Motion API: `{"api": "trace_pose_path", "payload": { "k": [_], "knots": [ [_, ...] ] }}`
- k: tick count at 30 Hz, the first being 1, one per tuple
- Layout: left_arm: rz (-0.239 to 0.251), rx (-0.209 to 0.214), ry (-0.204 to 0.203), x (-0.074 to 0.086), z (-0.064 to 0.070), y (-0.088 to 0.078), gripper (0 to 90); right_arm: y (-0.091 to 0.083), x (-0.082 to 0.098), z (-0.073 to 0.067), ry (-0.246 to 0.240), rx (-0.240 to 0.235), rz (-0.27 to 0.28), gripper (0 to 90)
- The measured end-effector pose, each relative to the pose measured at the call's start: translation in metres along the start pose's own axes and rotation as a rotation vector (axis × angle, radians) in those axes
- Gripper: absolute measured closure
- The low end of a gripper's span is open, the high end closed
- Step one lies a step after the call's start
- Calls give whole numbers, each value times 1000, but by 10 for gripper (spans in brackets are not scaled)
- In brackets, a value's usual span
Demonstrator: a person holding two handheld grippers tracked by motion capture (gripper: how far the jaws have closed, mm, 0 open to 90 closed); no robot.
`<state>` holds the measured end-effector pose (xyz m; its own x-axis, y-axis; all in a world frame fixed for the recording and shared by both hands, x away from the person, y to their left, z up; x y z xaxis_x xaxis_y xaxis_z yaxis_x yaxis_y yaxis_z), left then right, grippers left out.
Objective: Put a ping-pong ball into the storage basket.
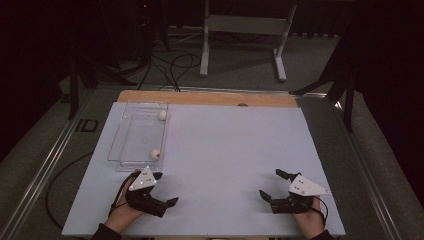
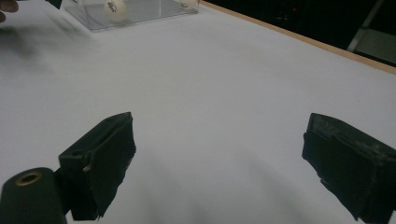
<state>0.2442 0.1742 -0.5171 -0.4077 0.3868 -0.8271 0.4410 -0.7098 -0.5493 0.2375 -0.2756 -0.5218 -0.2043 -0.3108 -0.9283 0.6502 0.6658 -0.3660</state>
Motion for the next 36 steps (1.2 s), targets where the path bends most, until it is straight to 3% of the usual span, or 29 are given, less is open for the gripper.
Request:
{"api": "trace_pose_path", "payload": {
  "k": [8, 12, 17, 21, 27, 36],
  "knots": [
    [28, -18, -19, 4, -6, -2, 3, 0, 0, 0, -1, -1, -1, 92],
    [72, -20, -14, 5, -11, -5, 4, 1, 0, 0, 0, -6, -3, 92],
    [80, -33, -14, 4, -14, -4, 3, 0, 0, 0, -2, -8, -3, 92],
    [70, -57, 2, 3, -12, 0, 3, 0, 1, 0, 1, -12, -2, 92],
    [79, -127, 7, 3, -9, 4, 4, 0, 1, -1, -1, -14, -1, 93],
    [83, -86, 6, 4, -6, 8, 4, 1, 2, 0, 4, -17, -4, 92]
  ]
}}
Point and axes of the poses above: each handheld gripper's, and its own axes: y roughly forward along the jaws, x roughly out of its underside, z roughly to its right, the point moved 1 cm from there along y, roughly forward along the jaws, and after that the axes turned 2 degrees about z, right-handed, at the moved point
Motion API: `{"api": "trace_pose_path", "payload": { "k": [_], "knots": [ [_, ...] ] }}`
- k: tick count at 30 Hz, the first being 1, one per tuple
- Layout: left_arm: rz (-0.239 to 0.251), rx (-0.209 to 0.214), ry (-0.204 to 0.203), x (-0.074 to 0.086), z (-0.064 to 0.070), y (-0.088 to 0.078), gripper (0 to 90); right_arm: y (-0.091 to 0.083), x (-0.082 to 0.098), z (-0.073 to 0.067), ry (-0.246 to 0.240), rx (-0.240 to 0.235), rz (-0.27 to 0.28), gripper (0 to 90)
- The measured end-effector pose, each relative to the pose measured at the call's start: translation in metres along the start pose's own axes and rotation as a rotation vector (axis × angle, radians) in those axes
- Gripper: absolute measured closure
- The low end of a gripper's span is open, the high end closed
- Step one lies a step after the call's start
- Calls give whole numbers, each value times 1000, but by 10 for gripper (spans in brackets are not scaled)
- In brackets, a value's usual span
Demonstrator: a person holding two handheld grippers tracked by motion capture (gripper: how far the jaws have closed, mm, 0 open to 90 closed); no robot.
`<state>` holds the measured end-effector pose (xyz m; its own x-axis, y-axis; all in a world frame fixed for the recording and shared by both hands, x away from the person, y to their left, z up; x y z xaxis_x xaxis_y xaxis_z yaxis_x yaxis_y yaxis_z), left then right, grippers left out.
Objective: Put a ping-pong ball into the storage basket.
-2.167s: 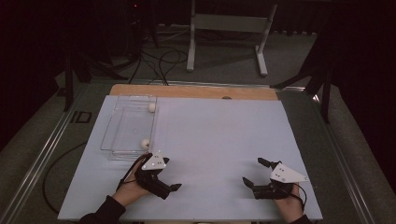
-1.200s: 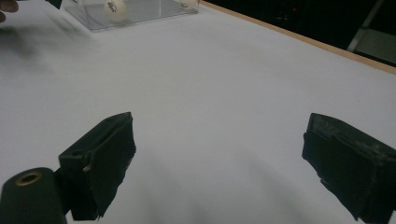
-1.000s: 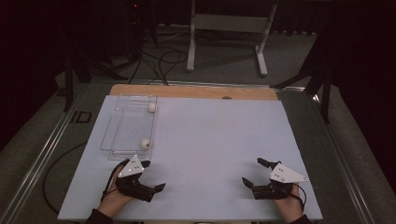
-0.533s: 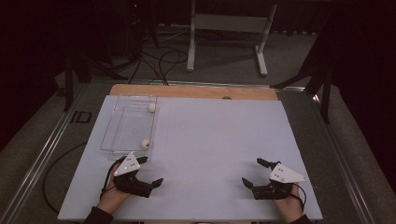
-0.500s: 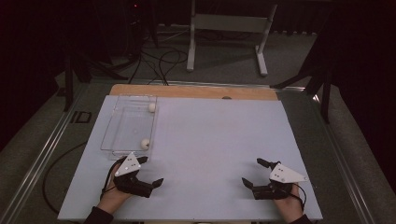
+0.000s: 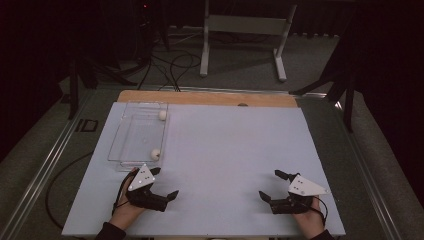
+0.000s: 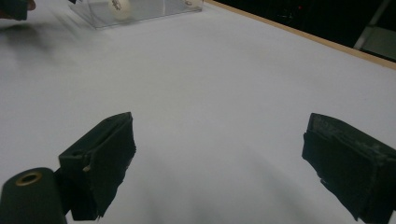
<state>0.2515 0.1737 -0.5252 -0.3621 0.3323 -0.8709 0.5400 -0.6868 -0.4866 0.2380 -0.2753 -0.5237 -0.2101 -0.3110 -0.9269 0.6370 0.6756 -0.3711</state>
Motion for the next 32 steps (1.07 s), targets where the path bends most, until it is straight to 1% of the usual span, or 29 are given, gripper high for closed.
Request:
{"api": "trace_pose_path", "payload": {
  "k": [1, 3, 4, 6, 10, 14, 16, 22, 27, 32],
  "knots": [
    [2, 6, -6, 0, 0, 0, 4, 0, 0, 0, -1, -2, 0, 93],
    [8, -2, -11, -1, 0, -1, 4, 0, 1, 0, 0, 0, -5, 92],
    [8, 2, -13, -1, 0, -1, 4, 0, 1, 0, 1, -1, -6, 93],
    [10, -8, -8, -1, 0, 0, 4, 0, 1, 0, 1, -1, -7, 92],
    [2, 3, -2, -1, 1, 0, 4, 0, 1, 0, 0, -1, -9, 93],
    [10, 10, -8, -1, 1, 0, 4, 0, 1, 1, 1, 0, -6, 92],
    [14, 7, -11, -1, 1, 0, 4, 1, 1, 1, 3, -2, -6, 92],
    [10, 2, -12, -1, 2, 0, 4, 1, 1, 1, 3, -4, -5, 92],
    [16, 8, -14, -1, 2, -1, 4, 1, 1, 1, 2, -5, -5, 92],
    [9, 7, -13, 0, 2, -1, 3, 1, 1, 1, 2, -5, -5, 92]
  ]
}}
Point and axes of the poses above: each handheld gripper's, and its own axes: y roughly forward along the jaws, x roughly out of its underside, z roughly to its right, the point moved 1 cm from there along y, roughly forward along the jaws, and after that the axes turned 2 degrees about z, right-handed, at the moved point
